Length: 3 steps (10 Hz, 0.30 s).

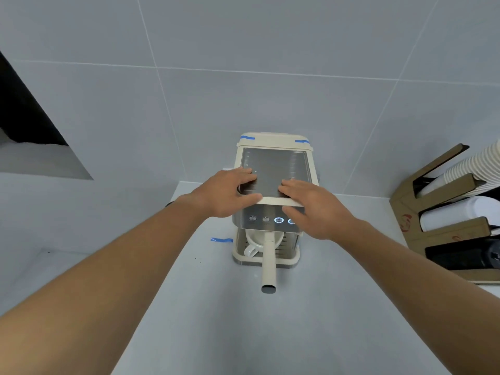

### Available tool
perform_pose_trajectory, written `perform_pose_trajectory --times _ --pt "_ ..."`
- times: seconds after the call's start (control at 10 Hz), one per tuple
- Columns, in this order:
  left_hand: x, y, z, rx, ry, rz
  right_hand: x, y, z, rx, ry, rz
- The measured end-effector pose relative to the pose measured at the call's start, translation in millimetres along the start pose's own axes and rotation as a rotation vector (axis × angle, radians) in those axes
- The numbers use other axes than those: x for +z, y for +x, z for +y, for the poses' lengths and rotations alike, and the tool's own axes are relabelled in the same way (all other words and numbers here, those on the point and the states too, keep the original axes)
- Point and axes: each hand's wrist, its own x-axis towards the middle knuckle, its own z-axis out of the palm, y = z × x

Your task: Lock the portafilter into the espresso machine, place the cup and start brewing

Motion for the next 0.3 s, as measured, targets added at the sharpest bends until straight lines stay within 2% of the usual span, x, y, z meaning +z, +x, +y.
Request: perform_pose_trajectory --times 0.1,0.2,0.3 --pt "-8 0 4 -0.002 0.061 0.007 -12 2 -1 0.015 -0.015 -0.048" --pt "-15 1 4 -0.016 0.121 -0.059 -24 5 0 0.084 0.014 -0.092" --pt "-32 0 13 -0.047 0.155 -0.034 -49 7 -4 0.167 0.136 -0.073"
